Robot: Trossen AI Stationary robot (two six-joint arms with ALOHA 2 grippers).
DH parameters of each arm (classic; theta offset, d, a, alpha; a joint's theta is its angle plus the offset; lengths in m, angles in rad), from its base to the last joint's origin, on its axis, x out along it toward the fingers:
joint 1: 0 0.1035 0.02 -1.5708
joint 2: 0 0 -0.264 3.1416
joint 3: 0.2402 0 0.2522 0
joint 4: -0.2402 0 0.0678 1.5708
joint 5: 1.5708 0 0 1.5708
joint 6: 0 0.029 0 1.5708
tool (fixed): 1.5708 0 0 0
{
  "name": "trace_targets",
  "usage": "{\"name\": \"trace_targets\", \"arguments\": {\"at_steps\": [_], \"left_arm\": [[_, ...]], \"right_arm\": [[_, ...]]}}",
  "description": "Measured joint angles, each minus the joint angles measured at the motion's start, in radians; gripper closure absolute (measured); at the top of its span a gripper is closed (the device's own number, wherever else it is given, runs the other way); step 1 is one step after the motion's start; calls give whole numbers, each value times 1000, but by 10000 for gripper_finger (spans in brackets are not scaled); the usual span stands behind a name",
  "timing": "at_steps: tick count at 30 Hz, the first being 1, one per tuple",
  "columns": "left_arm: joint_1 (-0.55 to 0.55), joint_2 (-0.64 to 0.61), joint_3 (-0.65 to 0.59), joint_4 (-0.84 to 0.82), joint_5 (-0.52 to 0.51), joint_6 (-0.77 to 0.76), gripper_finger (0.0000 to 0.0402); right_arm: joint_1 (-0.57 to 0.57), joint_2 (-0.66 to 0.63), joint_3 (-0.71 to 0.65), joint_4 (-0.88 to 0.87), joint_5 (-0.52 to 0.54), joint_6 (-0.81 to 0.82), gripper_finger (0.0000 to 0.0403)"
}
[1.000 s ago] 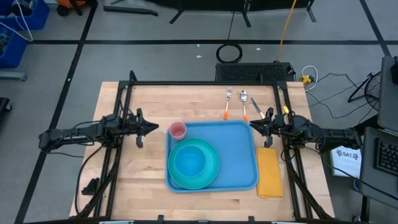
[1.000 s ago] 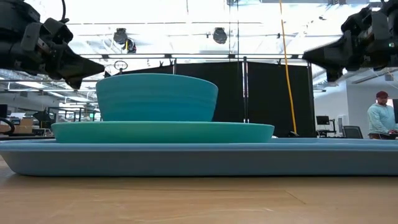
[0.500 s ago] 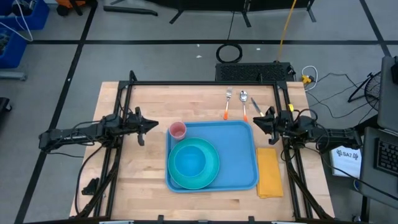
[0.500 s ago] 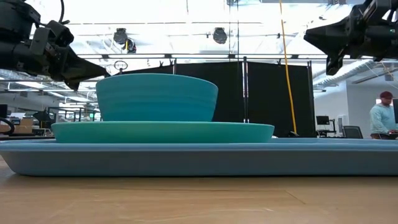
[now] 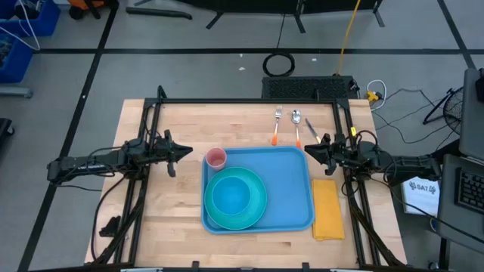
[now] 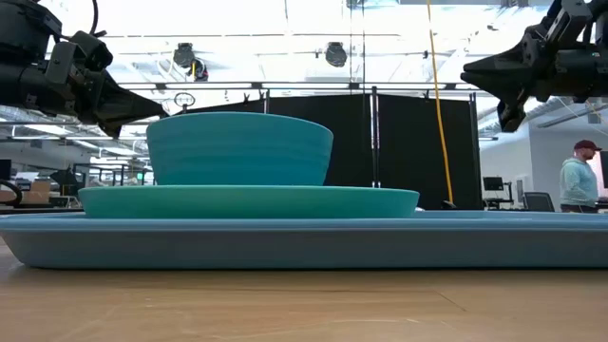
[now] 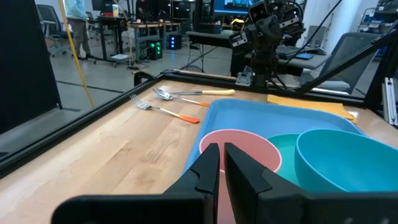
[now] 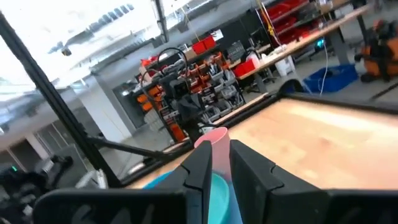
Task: Set up tray
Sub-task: Put the yellow napkin on the blue serving tray to the right of the light blue plate
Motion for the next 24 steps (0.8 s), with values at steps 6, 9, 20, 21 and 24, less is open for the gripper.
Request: {"name": "trace_targets", "arguments": {"at_steps": [6,9,20,21,24], "left_arm": [[0,0,0,0,0,0,376],[0,0,0,0,0,0,376],[0,0,0,0,0,0,376],[0,0,0,0,0,0,376],[0,0,1,0,0,0,376]], "right_arm": [[-27,119,200,-581,-30,316,360],[-11,251,281,-928,-32,490,372],[141,601,312,-869,-487,849,402],[166,624,312,-866,-511,878,402],[256,685,312,-870,-542,962,402]]}}
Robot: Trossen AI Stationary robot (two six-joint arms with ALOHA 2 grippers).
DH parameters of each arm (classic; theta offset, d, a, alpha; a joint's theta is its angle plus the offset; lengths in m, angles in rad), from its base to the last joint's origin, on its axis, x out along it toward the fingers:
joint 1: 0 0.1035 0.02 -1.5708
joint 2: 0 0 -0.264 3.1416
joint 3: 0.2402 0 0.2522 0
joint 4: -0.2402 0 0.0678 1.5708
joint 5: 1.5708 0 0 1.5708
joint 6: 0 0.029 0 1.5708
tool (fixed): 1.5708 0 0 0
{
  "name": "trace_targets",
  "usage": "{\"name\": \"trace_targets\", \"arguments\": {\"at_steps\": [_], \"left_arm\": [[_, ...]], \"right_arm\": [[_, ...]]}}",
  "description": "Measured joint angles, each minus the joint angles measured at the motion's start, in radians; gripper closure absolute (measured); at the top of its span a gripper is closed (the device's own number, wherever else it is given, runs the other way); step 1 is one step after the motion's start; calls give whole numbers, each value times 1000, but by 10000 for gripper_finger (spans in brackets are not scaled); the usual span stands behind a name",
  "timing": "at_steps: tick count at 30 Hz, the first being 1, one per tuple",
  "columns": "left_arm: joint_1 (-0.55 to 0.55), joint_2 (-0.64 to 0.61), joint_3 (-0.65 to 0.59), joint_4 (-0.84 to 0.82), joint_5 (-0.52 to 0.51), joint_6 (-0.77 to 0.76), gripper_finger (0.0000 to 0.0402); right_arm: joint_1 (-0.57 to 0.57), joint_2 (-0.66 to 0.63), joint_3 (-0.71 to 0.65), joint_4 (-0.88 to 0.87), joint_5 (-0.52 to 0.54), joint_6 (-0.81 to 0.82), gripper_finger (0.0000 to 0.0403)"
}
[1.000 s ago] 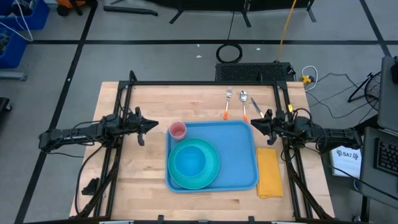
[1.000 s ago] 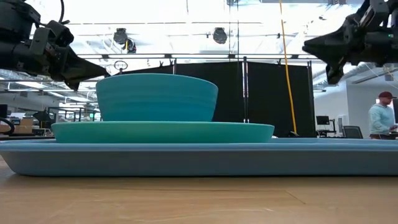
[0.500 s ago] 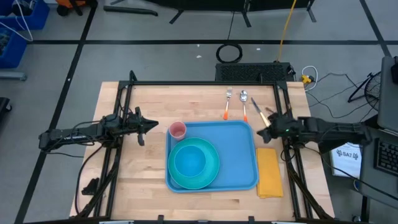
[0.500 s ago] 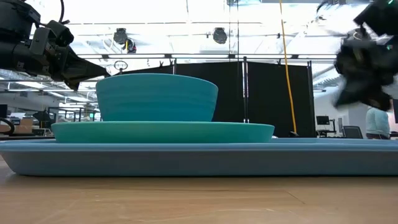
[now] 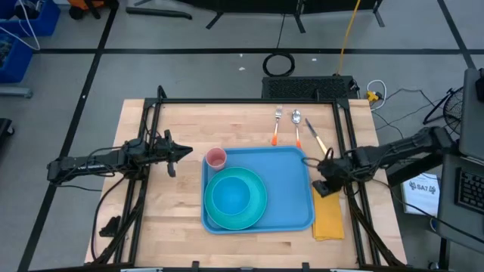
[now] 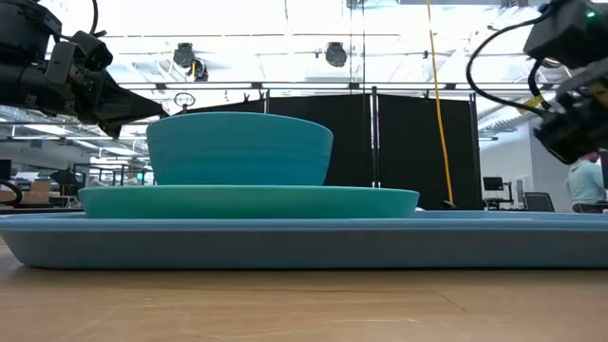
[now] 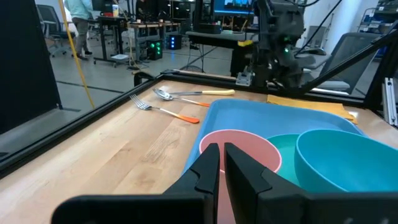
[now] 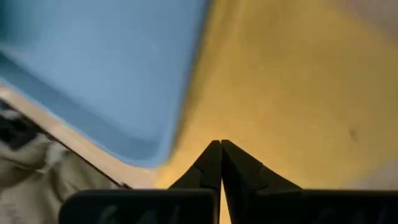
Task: Set up tray
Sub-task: Put the yellow napkin on the blue serving tray to the right of the light blue plate
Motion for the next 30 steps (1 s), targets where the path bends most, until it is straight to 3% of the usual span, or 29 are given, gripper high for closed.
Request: {"name": "trace_targets", "arguments": {"at_steps": [4,9,15,21,26,30], "left_arm": [[0,0,0,0,0,0,376],[0,0,0,0,0,0,376],[0,0,0,0,0,0,376],[0,0,0,0,0,0,376],[0,0,0,0,0,0,376],[0,0,0,0,0,0,376]], "right_arm": [[103,79,0,0,0,85,403],[158,188,0,-17,85,103,403],[157,293,5,-25,187,67,403],[126,317,3,24,456,36,403],[110,317,1,32,483,22,403],[110,318,1,-92,488,81,403]]}}
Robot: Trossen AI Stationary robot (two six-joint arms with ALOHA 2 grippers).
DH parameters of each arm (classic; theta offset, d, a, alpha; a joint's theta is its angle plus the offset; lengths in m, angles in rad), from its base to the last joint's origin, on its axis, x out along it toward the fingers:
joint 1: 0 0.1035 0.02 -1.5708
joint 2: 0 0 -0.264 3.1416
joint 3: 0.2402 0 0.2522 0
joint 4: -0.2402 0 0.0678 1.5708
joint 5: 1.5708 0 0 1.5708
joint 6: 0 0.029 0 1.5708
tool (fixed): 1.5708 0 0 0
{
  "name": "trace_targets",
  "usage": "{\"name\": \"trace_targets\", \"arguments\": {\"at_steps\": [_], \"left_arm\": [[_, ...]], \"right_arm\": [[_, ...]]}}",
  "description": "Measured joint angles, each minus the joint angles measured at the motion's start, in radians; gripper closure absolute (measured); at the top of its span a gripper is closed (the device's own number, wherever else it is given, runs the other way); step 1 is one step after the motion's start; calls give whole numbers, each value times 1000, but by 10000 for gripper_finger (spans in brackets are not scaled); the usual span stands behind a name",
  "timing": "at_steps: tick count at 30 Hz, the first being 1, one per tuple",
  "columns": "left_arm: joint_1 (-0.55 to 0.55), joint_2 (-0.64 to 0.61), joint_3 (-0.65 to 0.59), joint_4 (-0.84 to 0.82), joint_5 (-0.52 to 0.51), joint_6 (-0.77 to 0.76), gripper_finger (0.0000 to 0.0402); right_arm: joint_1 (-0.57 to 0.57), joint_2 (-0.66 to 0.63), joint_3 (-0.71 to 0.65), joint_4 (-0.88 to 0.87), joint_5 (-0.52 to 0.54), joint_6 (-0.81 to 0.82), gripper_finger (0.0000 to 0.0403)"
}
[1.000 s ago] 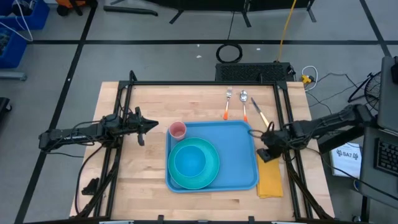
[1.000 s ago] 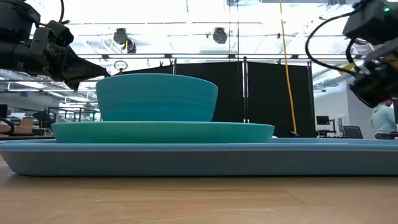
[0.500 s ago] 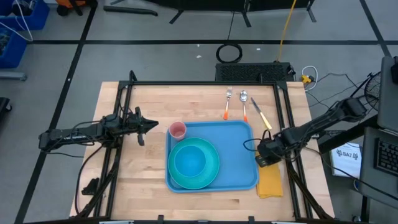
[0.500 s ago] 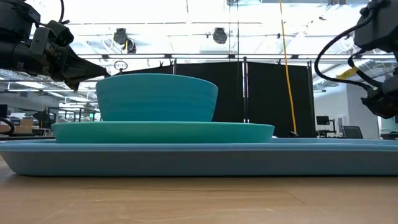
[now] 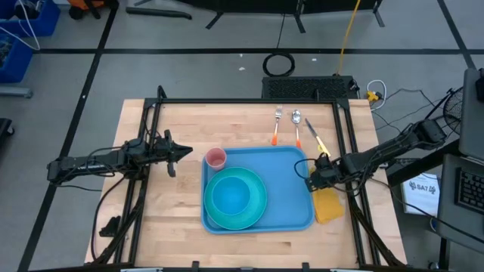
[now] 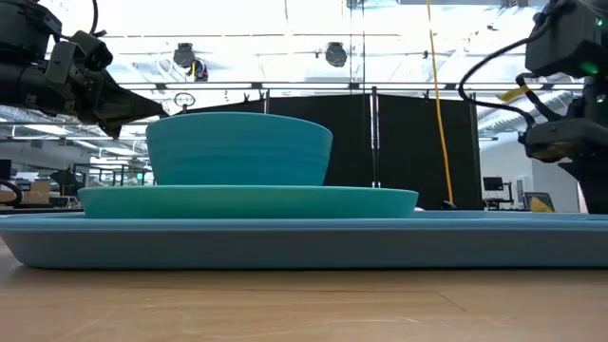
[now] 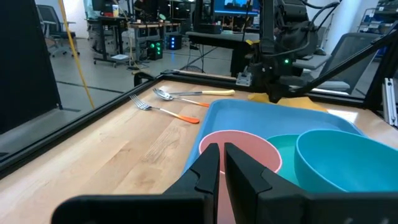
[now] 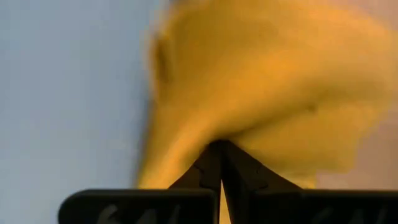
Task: Set up tray
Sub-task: Put the yellow napkin on the blue serving tray to the right of the light blue plate
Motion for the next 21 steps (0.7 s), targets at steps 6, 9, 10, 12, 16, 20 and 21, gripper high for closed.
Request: {"name": "trace_targets", "arguments": {"at_steps": [6,9,10,12,16,20,21], "left_arm": [[0,0,0,0,0,0,376],[0,0,0,0,0,0,376],[0,0,0,0,0,0,376],[0,0,0,0,0,0,376],[0,0,0,0,0,0,376],[0,0,0,0,0,0,376],[0,0,0,0,0,0,376]], "right_arm": [[9,1,-1,-13,2,81,403],[27,1,-1,-13,13,144,403],[32,1,-1,-13,34,170,403],[47,0,-1,-1,87,204,403],[65,-34,-2,75,165,159,402],[75,-113,-6,135,157,113,389],[78,-136,-7,141,152,116,384]]}}
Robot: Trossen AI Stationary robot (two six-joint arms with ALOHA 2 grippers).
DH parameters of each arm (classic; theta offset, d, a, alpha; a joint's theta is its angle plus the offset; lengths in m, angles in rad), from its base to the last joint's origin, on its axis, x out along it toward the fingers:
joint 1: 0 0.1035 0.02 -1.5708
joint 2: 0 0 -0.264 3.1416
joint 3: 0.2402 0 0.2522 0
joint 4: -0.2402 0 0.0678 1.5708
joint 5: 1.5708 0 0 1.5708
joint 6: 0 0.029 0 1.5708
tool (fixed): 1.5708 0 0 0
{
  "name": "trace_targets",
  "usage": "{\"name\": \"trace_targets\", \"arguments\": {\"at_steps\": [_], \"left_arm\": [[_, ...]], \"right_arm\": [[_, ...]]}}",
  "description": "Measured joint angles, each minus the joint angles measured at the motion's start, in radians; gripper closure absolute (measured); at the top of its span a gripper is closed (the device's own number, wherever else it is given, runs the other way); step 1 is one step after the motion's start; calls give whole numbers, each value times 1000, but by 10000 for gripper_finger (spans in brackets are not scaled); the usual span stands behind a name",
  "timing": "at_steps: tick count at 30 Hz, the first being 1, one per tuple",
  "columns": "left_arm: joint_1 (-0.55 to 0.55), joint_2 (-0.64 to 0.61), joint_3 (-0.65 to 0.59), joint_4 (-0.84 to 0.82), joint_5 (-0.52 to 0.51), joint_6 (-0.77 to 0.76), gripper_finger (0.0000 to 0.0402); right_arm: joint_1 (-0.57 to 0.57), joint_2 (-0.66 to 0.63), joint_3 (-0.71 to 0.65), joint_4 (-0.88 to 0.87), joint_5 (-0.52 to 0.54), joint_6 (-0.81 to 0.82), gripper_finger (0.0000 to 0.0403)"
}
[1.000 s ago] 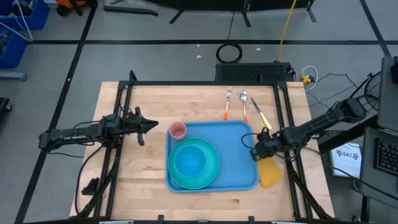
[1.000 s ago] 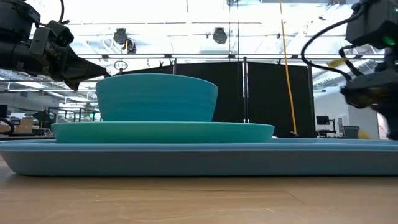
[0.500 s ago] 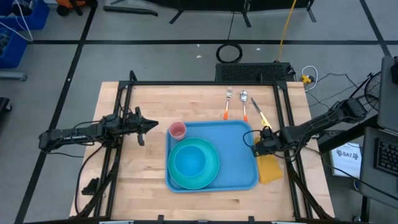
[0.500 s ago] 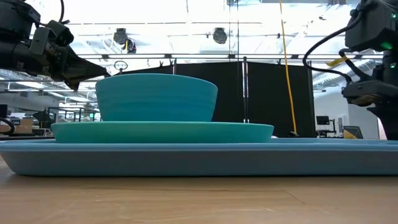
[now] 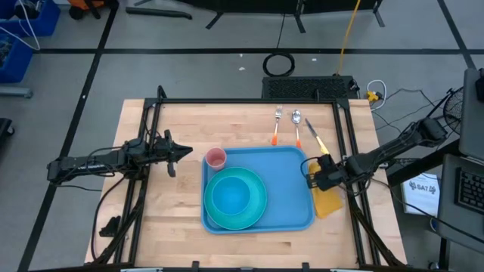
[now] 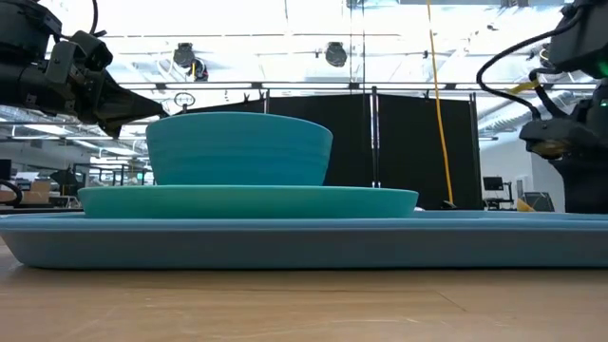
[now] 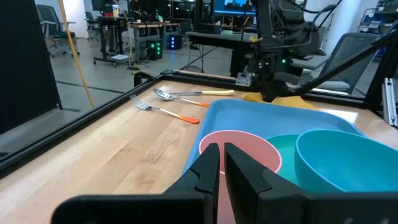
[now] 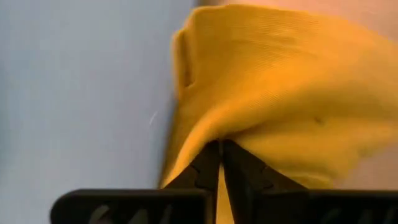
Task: Set up tray
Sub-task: Put the yellow napkin on the blue serving tray to the right of the light blue plate
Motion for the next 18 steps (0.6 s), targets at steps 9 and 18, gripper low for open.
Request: {"name": "trace_targets", "arguments": {"at_steps": [9,18], "left_arm": [[0,0,0,0,0,0,376],[0,0,0,0,0,0,376]], "right_arm": [[35,-129,78,-21,299,-126,396],[34,-162,9,197,564,-260,386]]}}
